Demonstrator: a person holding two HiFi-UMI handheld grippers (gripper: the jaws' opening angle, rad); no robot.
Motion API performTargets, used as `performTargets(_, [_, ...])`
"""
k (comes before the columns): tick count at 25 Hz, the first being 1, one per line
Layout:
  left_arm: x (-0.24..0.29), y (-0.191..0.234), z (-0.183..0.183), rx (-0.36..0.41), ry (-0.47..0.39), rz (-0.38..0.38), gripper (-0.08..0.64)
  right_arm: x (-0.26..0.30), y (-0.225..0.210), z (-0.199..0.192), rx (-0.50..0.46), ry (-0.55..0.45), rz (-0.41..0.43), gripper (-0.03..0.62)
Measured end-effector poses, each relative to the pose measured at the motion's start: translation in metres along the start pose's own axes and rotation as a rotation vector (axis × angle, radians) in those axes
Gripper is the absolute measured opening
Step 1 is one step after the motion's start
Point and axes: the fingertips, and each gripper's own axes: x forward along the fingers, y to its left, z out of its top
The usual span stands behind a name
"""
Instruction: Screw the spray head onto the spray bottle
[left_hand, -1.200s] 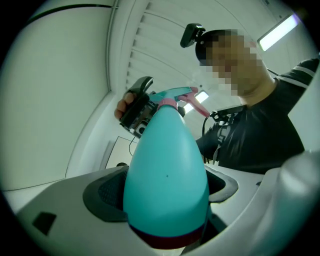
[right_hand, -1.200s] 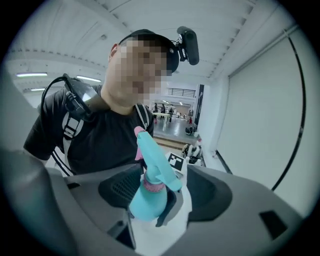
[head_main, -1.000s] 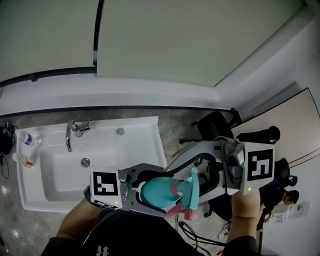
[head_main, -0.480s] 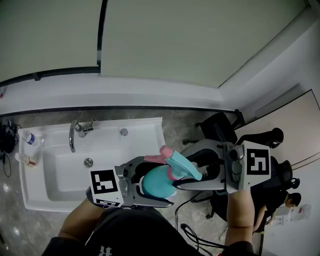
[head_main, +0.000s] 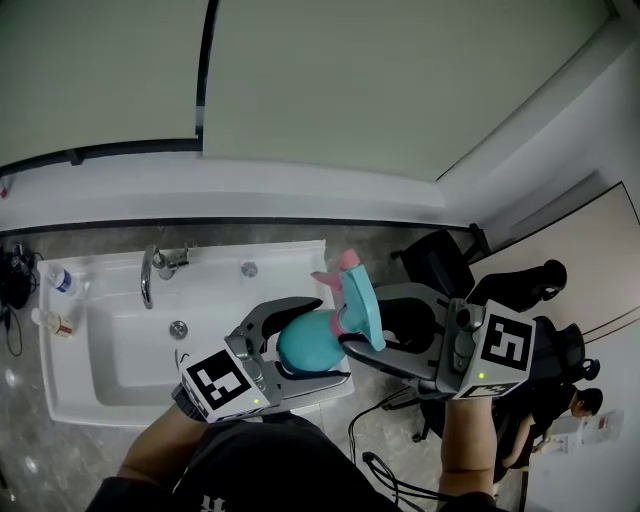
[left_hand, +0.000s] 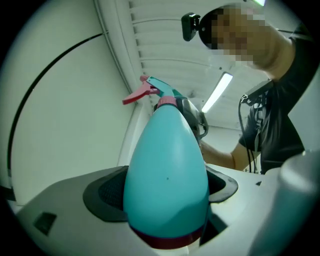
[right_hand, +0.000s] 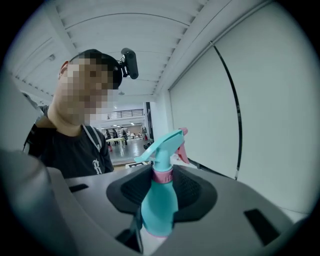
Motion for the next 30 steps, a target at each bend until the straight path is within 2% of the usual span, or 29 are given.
performTargets(6, [0.006,0.016,-0.003,0.050,0.034,0.150,0.428,-0.001,-0.011,-0.003,0.026,0.000,-0.110,0.133])
performTargets(9, [0.008,0.018,-0.003,0.039,0.041,0.145,0.428,-0.001,-0.014,-0.003,0.031,-0.001,-0.144,0.133])
performTargets(16, [0.007,-0.002,-0.003,-0.069,0.002,-0.063,0.428,0.002,-0.005,0.002,-0.046,0.007,-0.106,0.133])
performTargets(19, [0.005,-0.013,-0.002,-0.104,-0.007,-0.146,0.428,0.007,0.005,0.010,-0.098,-0.017,-0.062,0.135])
performTargets(22, [0.001,-0.018,0.000,-0.139,-0.022,-0.224,0.428,0.008,0.011,0.010,-0.140,0.000,-0.015,0.137])
performTargets(26, [-0.007,-0.035,0.004,-0.159,-0.034,-0.359,0.428,-0.004,0.031,0.007,-0.219,0.051,0.074,0.187])
performTargets(28, [-0.012,-0.053,0.006,-0.143,-0.008,-0.437,0.428,-0.028,0.036,0.012,-0.223,-0.003,0.118,0.187])
performTargets(29, [-0.014,-0.061,0.007,-0.141,0.000,-0.477,0.428,-0.041,0.035,0.018,-0.208,-0.064,0.149,0.196])
performTargets(30, [-0.016,-0.068,0.009,-0.145,-0.004,-0.516,0.428,-0.051,0.034,0.025,-0.187,-0.136,0.192,0.231])
